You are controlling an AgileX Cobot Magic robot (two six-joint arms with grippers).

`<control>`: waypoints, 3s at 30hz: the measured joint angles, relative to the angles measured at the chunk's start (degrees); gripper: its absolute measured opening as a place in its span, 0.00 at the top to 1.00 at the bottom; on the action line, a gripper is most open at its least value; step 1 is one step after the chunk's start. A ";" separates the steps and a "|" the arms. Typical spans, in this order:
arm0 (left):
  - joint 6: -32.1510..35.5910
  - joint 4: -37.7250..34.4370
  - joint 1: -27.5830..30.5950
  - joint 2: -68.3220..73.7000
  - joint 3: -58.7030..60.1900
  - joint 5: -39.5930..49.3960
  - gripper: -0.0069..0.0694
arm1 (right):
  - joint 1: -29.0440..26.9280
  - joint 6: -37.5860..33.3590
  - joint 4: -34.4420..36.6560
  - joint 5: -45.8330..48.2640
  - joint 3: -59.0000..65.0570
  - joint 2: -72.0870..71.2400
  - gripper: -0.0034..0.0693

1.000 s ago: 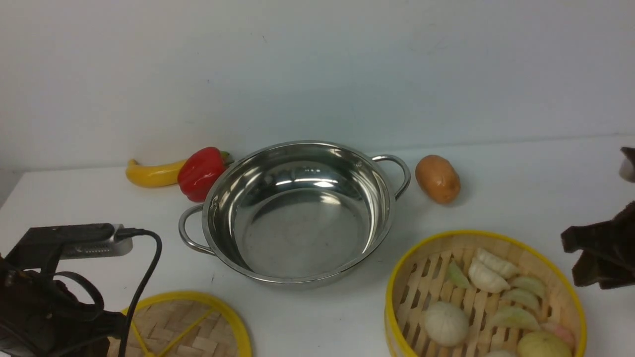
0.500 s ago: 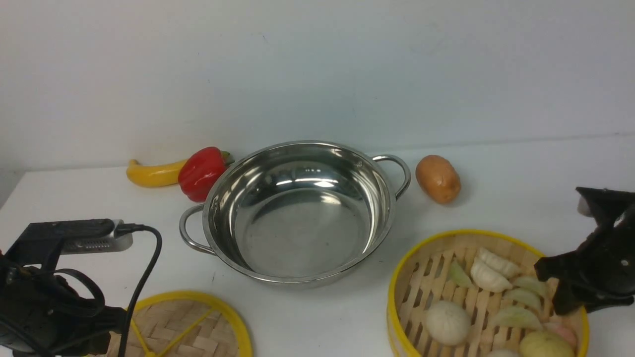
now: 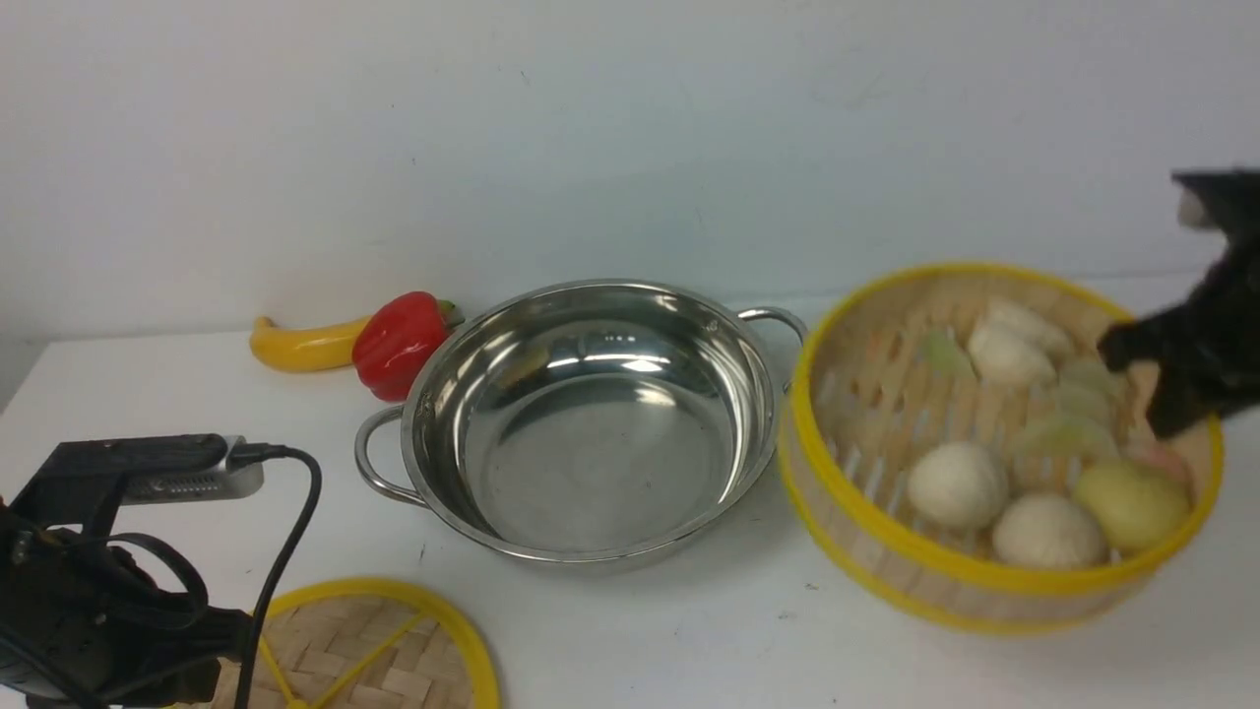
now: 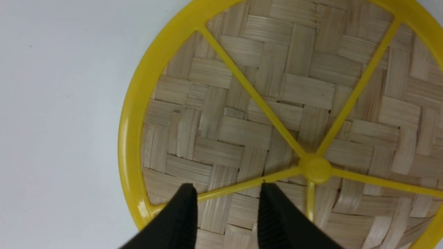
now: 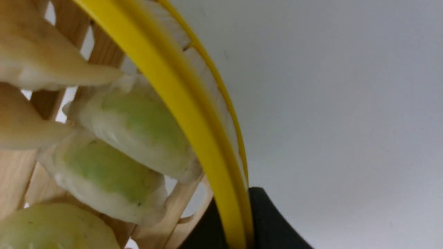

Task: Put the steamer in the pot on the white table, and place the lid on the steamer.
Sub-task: 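Reach for and grasp the rim of the bamboo steamer holding the buns with the right gripper, then place the bamboo steamer basket of food into the steel pot with the right gripper, then grasp the bamboo steamer lid lying on the table by its centre knob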

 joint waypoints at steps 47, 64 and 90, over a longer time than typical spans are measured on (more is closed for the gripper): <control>0.00 0.40 0.00 0.00 0.00 -1.09 0.59 | 22.22 7.02 0.02 0.55 -56.54 48.05 0.53; 9.72 -12.98 0.00 3.62 0.00 -1.34 0.59 | 16.42 6.14 0.61 0.35 -56.54 27.68 0.23; 4.64 1.71 -1.26 5.57 -18.64 18.48 0.76 | 9.30 1.57 -3.41 0.31 -42.60 -0.18 0.22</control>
